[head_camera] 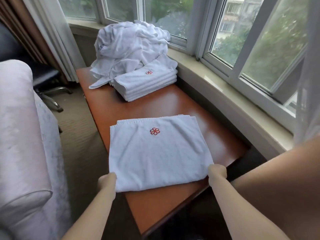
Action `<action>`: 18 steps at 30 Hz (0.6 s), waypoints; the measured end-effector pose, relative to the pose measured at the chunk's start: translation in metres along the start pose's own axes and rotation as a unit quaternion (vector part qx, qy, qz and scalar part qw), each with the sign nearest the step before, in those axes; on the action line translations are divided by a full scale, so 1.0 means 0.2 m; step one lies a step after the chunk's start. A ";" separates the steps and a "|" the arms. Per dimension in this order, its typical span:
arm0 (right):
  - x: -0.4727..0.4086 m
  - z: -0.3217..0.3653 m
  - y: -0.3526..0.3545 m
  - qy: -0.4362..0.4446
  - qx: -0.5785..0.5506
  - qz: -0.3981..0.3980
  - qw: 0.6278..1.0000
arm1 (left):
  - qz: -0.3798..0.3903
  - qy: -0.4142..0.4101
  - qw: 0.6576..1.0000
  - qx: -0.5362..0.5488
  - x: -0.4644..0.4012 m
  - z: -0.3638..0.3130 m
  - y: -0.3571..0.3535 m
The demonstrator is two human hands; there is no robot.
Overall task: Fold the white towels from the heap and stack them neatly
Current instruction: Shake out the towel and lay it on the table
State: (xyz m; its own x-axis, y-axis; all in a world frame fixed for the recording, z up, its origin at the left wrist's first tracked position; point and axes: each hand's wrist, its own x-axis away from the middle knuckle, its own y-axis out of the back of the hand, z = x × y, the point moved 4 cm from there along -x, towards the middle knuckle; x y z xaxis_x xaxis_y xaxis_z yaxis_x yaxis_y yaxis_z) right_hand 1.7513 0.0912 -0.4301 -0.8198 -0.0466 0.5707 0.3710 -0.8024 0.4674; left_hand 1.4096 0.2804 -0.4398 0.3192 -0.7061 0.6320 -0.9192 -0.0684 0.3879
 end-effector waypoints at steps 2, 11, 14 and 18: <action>0.03 0.03 0.04 0.040 -0.060 -0.071 0.995 | 0.017 -0.057 0.998 -0.012 0.00 -0.03 0.00; 0.16 -0.17 -0.01 0.016 0.278 -0.032 0.960 | 0.011 -0.124 0.974 -0.189 0.03 0.03 0.05; 0.20 -0.12 -0.11 0.053 0.331 -0.040 0.941 | 0.029 -0.138 0.966 -0.218 0.03 -0.02 -0.01; 0.19 -0.01 -0.25 0.071 0.407 -0.029 0.910 | 0.033 -0.150 0.952 -0.264 0.02 -0.13 -0.12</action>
State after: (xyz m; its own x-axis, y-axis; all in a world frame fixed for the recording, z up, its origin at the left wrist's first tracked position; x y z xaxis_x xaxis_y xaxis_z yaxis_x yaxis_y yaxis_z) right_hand 1.7003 0.1277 -0.4336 -0.8745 -0.1415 0.4639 0.4789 -0.1011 0.8720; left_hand 1.4390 0.2983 -0.4292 0.1126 -0.8716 0.4771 -0.6656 0.2904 0.6875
